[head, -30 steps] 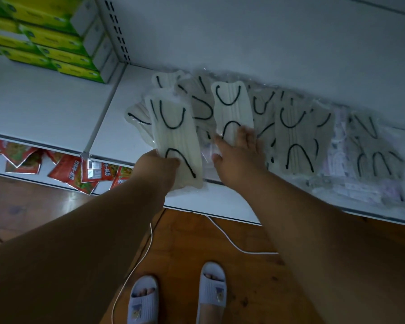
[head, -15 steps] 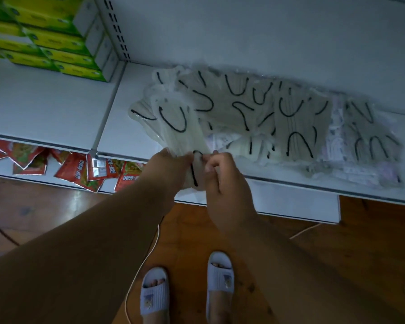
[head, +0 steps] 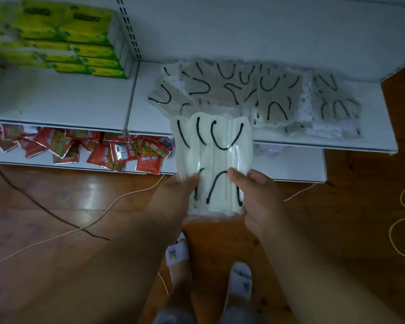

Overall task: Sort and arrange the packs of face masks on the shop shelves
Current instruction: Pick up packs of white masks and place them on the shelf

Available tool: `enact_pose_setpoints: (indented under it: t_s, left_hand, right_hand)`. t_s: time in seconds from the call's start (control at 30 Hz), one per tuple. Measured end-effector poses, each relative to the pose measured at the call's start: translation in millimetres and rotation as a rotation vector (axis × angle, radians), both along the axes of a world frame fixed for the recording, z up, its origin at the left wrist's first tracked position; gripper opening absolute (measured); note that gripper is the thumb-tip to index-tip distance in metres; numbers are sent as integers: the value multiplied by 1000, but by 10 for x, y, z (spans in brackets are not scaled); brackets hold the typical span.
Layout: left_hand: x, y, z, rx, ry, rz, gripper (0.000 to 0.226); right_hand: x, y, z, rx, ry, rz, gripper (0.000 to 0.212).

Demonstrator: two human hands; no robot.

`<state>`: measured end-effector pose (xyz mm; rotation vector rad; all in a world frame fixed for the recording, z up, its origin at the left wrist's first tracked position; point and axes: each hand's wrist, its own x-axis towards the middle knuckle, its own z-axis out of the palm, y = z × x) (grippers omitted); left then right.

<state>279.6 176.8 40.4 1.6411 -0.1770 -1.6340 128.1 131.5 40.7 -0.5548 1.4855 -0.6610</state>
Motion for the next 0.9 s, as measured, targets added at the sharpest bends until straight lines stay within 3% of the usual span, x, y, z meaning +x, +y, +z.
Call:
enact_pose_setpoints:
  t_s: [0.1,0.3,0.53,0.73,0.9]
  left_hand:
    - [-149,259,259,-102,-77,-84,14]
    - [-644,844,930,-184,-88,-35,28]
    - [-1058,1211,1813,-264,-143,-44,24]
    - [-815,1054,2419,-341,-216,-38,15]
    - [-367,763,2715,-465,-391,-97,28]
  right_hand:
    - [-175,277,315,-79,-51,43,17]
    - [-748,793,973,-159,23,75,9]
    - [-1288,1122,1879,-388,150,104,7]
    - [-1050,970,2457,-500,88,59,11]
    - [-607,729,2698,-451,61,39,8]
